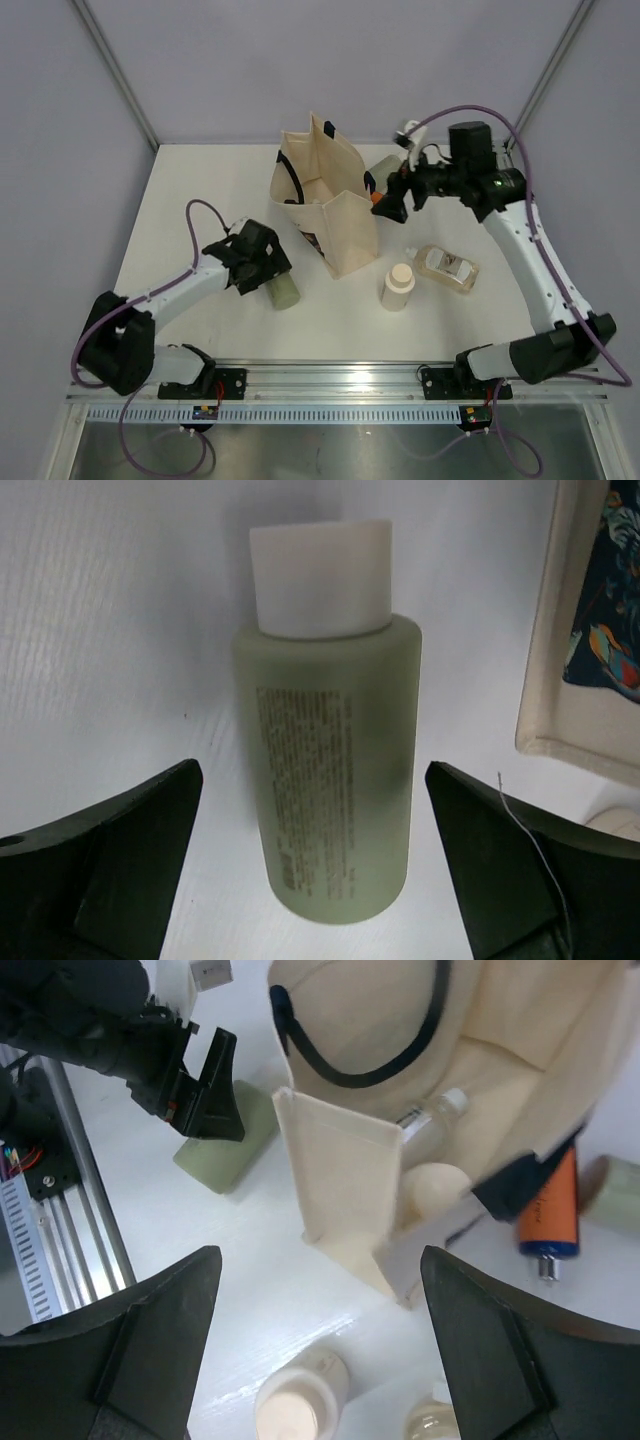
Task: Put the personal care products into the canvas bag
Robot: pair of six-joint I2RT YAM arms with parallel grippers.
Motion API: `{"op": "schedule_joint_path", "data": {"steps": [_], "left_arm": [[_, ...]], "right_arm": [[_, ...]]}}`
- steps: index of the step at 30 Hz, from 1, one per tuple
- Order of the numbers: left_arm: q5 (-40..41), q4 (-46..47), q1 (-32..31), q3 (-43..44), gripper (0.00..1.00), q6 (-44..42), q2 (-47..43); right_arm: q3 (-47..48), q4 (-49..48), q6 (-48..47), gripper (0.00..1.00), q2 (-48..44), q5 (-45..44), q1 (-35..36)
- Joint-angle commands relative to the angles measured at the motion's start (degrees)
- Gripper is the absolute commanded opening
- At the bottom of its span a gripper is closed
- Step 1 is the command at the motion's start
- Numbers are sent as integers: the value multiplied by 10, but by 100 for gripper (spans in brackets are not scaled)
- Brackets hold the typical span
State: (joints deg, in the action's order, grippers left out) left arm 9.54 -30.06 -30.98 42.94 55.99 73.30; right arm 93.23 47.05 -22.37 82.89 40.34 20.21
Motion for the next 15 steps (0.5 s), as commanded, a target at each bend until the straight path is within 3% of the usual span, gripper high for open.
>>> {"op": "schedule_joint_path", "data": {"steps": [1,6,11,14,15], "left_arm": [[43,-31,2,55,97,15,66],[22,-4,2,40,89,6,141],[18,24,2,12,68,-12,161],[12,30,2,1,25,-32,159],[13,30,2,-4,0,-41,155]], "right_arm": [[-94,-66,12,89,-96,99,-96],[-249,-129,37,91,-205,194,-192],[-381,-266,94,95,-301,295,-287],[-429,-310,127,97,-337,326,-344],[-430,-311,130,97,-338,336,-366]]}}
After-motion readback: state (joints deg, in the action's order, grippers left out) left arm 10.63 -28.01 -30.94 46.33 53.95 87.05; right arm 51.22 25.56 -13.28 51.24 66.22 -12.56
